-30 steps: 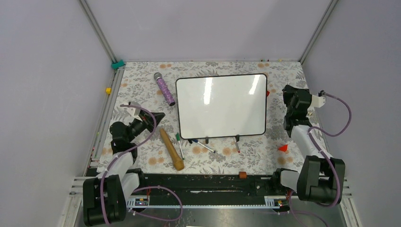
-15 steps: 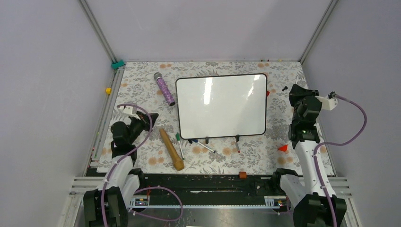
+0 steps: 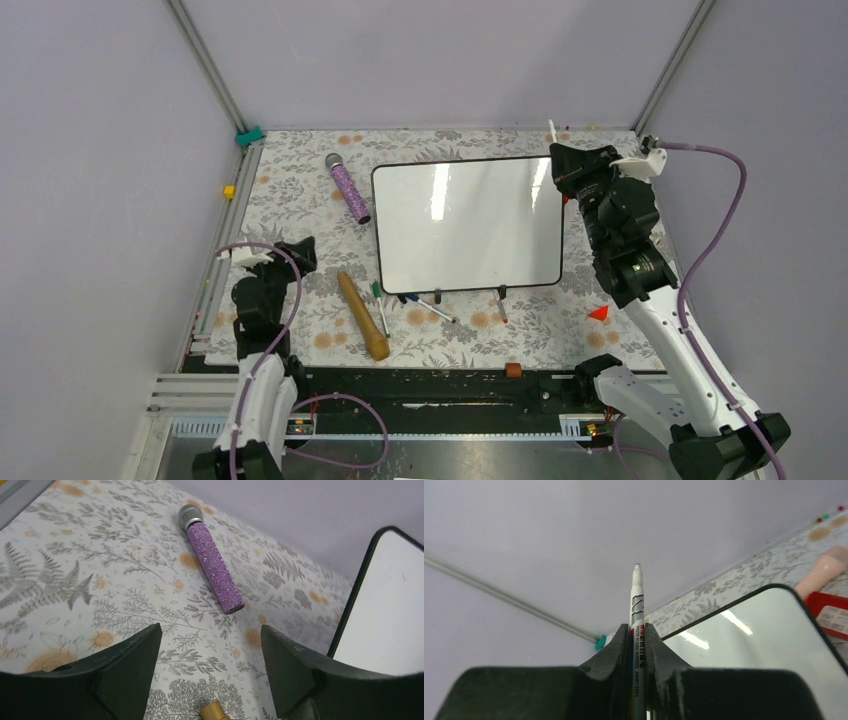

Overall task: Write a sentence on the whiteboard
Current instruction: Hold the whiteboard on the whiteboard stand.

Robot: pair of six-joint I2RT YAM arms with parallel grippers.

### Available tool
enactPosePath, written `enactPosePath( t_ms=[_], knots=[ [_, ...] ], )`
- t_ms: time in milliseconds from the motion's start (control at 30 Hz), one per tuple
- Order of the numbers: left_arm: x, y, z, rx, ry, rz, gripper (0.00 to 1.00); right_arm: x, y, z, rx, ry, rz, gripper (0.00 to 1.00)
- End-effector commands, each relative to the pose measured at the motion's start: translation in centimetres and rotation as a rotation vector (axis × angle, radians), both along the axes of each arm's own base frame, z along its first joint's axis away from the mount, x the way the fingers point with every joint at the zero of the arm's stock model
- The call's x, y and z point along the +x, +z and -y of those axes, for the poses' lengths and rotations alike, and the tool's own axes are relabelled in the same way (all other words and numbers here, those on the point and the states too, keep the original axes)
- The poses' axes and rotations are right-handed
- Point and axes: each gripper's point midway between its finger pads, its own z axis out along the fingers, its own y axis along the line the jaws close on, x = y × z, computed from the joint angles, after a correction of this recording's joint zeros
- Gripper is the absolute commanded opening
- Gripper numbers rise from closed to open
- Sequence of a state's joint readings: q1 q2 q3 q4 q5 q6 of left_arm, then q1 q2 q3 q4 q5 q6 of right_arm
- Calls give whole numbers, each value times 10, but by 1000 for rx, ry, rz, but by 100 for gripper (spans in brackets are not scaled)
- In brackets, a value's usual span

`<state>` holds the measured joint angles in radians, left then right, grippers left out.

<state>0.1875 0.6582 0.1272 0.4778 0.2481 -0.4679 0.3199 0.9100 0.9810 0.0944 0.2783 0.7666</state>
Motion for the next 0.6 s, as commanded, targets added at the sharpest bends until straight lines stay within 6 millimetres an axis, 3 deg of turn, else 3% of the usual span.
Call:
enactPosePath(
  t_ms=[0, 33, 100, 267, 433, 567],
  knots=[
    [-14, 0, -39, -110, 260, 80, 92, -2, 6, -20, -41, 25, 4, 0],
    [-18, -4, -49, -169, 332, 84, 98, -4, 7, -26, -8, 57, -5, 0],
    [-26, -17, -61, -233, 422, 88, 99, -9, 13, -42, 40, 139, -22, 0],
    [-24, -22, -53, -218, 376, 37, 99, -23, 19, -62, 135, 254, -87, 0],
    [-14, -46, -43, -233, 337, -163, 99, -43, 26, -54, 262, 230, -189, 0],
    [-13, -49, -38, -229, 305, -154, 98, -57, 28, -40, 336, 168, -261, 0]
  ],
)
